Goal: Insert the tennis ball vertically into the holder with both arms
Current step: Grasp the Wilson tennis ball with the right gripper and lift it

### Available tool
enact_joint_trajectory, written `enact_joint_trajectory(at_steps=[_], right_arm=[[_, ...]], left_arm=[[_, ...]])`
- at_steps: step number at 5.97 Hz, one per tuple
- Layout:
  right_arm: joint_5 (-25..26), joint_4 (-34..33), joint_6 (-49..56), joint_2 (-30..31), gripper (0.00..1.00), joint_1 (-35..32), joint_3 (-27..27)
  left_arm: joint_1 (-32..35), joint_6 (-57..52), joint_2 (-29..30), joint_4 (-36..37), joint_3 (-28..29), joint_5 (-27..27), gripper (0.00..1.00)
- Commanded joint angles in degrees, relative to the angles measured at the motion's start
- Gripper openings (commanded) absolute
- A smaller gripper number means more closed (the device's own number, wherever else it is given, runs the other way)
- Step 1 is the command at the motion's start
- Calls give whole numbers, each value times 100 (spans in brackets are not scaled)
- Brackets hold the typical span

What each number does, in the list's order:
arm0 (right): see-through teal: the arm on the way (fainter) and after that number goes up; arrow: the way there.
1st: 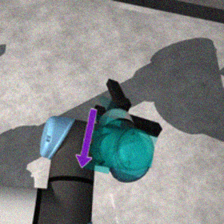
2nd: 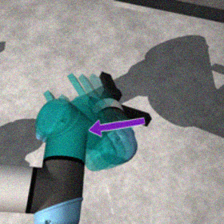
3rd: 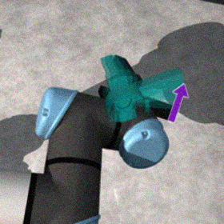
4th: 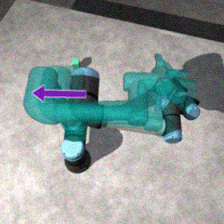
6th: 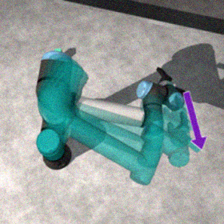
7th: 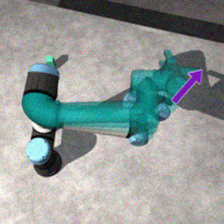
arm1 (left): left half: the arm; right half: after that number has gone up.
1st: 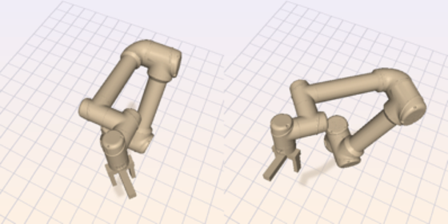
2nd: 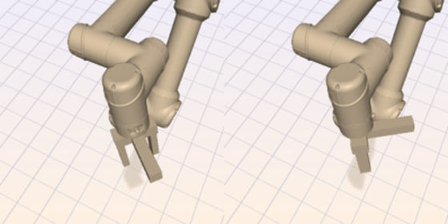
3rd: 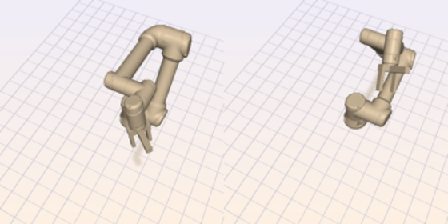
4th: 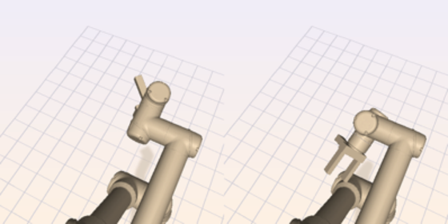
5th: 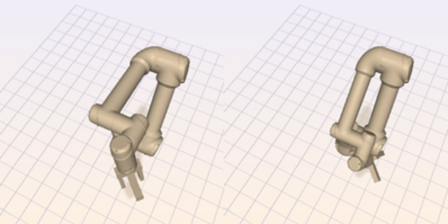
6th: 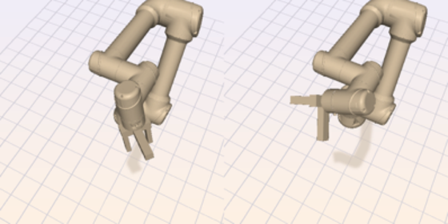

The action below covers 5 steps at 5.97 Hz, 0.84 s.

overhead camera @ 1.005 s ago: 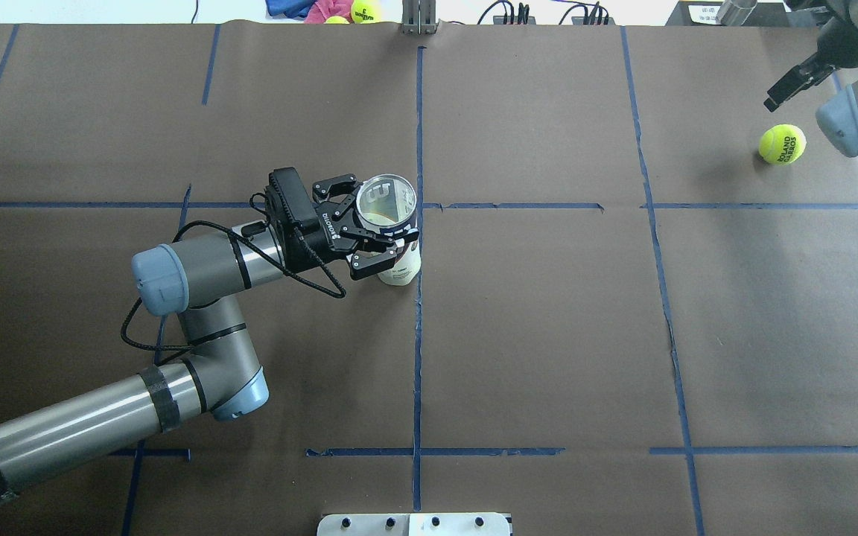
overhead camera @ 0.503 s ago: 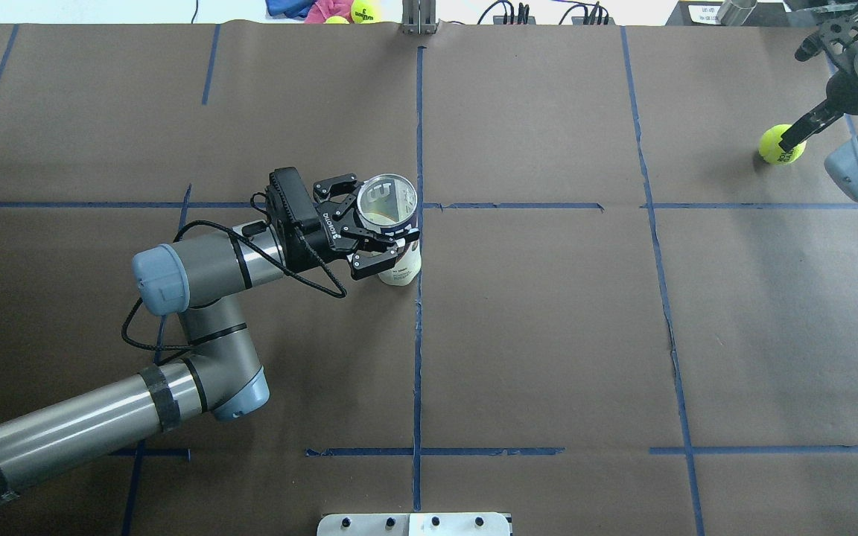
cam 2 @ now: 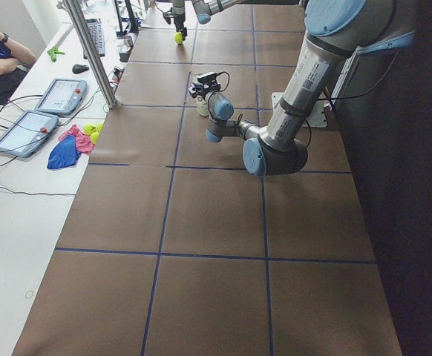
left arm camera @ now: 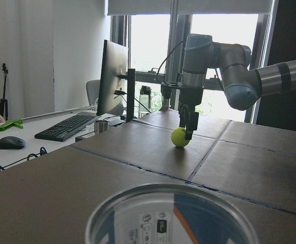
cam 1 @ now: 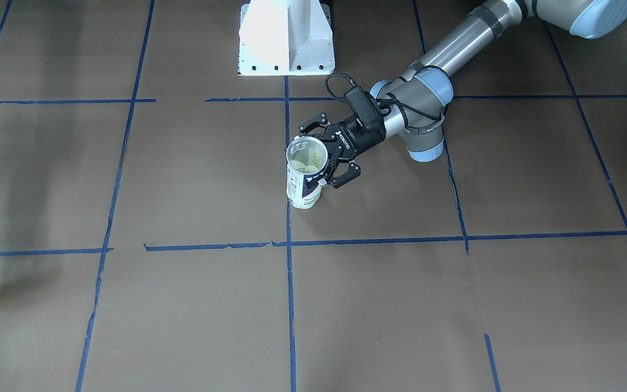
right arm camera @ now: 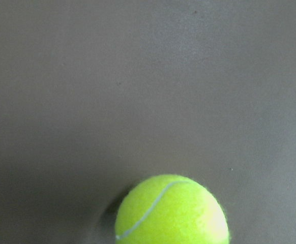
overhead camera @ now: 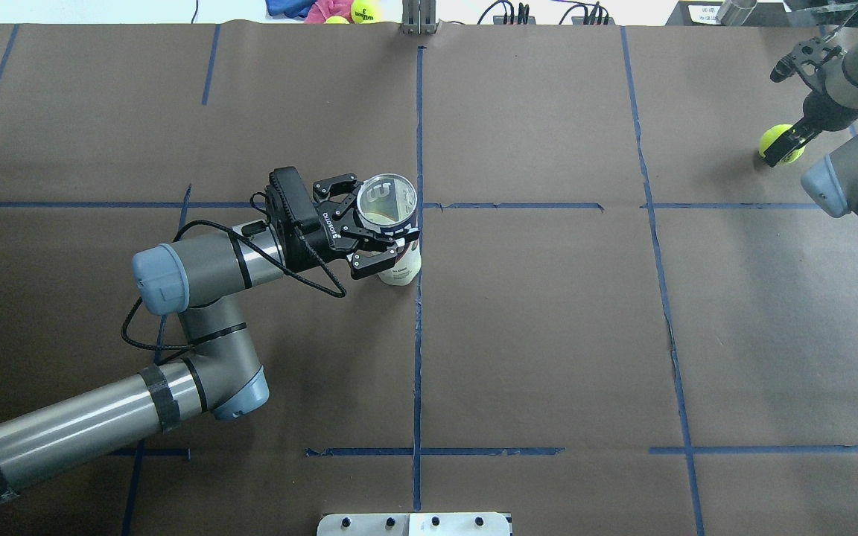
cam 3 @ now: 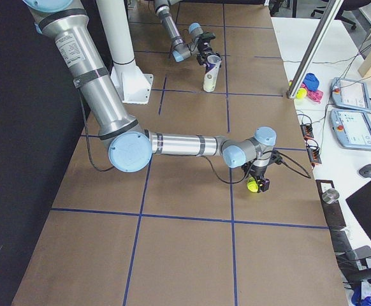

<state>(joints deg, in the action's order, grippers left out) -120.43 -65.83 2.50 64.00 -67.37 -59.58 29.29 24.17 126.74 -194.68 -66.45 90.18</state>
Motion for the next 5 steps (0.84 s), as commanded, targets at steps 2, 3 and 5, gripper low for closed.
enact_joint_trajectory(at_steps=[2,3,5], right_arm=[[406,0,-4,-72,63,145,174],[398,0,-21,-98,16,137,166],[-82,-52,-205,-247,0,-90,-78]], left_arm=[[6,0,0,0,0,0,85],[-2,0,-17,0,0,0,85],[15,0,-9,0,0,0,85]])
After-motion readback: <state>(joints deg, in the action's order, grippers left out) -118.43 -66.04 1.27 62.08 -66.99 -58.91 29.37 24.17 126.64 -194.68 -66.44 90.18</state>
